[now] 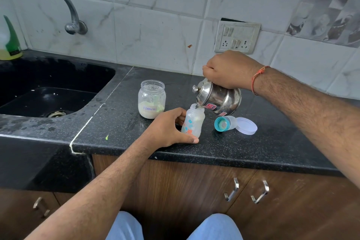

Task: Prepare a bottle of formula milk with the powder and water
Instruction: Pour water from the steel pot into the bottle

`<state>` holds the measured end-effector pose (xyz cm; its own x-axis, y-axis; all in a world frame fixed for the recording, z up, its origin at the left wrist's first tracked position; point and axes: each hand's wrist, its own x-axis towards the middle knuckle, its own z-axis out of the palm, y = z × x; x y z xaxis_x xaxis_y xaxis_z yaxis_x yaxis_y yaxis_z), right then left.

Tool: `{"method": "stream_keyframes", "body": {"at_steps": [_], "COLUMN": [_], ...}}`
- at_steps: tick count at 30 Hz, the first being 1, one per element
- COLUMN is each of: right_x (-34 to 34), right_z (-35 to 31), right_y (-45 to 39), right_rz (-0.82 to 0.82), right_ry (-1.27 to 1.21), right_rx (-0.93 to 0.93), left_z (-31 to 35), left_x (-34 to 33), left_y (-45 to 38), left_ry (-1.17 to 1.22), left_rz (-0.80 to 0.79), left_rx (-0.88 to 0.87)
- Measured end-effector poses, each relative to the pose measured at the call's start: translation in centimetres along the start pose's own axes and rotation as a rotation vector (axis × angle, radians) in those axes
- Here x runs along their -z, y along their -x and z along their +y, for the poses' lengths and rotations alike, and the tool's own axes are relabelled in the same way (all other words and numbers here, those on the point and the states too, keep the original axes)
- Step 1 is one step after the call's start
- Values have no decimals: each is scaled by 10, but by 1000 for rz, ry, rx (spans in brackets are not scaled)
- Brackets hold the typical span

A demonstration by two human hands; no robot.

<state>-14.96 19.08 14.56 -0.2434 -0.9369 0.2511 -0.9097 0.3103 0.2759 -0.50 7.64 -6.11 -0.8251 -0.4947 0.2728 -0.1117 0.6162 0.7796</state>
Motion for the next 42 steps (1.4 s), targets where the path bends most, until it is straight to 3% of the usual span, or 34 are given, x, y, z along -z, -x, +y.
{"method": "stream_keyframes", "body": {"at_steps": [12, 24, 30, 33, 42], "right_x": [2, -19, -38, -60, -110], "right_z": [-1, 25, 34, 42, 77], "right_y": [2, 24, 37, 39, 14], "right_rz": [-9, 65, 85, 96, 320], "right_ry": [-12, -244, -509, -776, -1311], "right_rx": [-12, -123, -239, -339, -702], "left_z": [-1, 3, 4, 4, 0], "left_x": [0, 2, 3, 2, 0], "left_y": [-1, 1, 2, 2, -1], "left_ry": [3, -22, -21, -24, -25], "left_rz": [4, -9, -10, -3, -5], "left_rx": [-4, 19, 24, 20, 14]}}
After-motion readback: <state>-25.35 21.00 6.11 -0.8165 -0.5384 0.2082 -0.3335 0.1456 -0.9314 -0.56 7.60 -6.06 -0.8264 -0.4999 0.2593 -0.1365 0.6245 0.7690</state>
